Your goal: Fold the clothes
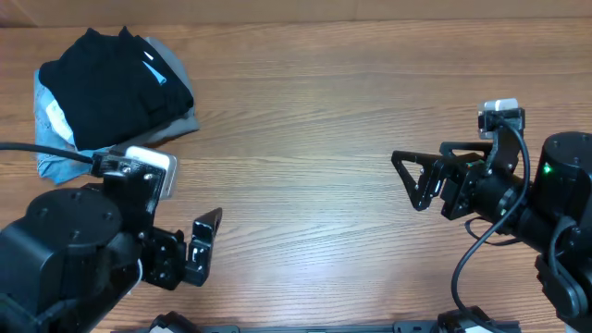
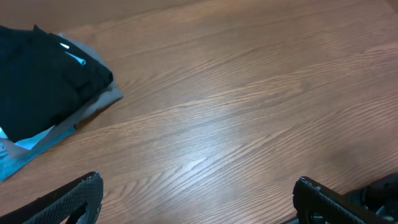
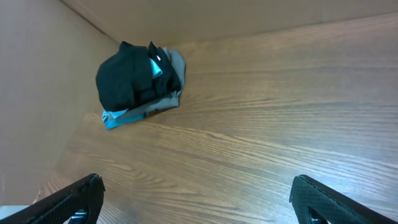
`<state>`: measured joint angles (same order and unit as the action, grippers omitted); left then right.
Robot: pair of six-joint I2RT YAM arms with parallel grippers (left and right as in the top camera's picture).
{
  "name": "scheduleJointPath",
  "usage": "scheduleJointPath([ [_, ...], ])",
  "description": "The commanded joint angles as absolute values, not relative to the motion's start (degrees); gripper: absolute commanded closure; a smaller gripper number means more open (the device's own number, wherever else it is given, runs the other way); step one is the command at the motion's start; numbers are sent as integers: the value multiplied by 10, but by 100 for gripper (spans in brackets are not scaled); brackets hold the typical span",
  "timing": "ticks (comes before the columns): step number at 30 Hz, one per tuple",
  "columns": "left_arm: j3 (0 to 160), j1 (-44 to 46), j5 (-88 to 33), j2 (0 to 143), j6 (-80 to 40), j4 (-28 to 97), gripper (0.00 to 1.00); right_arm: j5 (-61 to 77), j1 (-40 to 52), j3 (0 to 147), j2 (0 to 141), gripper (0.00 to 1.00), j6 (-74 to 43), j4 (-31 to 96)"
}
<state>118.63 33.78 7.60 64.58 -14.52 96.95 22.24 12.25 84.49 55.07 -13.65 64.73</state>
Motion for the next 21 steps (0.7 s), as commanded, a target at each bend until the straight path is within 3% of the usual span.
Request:
scheduleJointPath([
  [1,1183,342,88,651,-154,968,0,219,123,856,553,0,-133,655],
  [21,1183,342,88,652,-155,968,0,181,122,856,559,0,-132,710],
])
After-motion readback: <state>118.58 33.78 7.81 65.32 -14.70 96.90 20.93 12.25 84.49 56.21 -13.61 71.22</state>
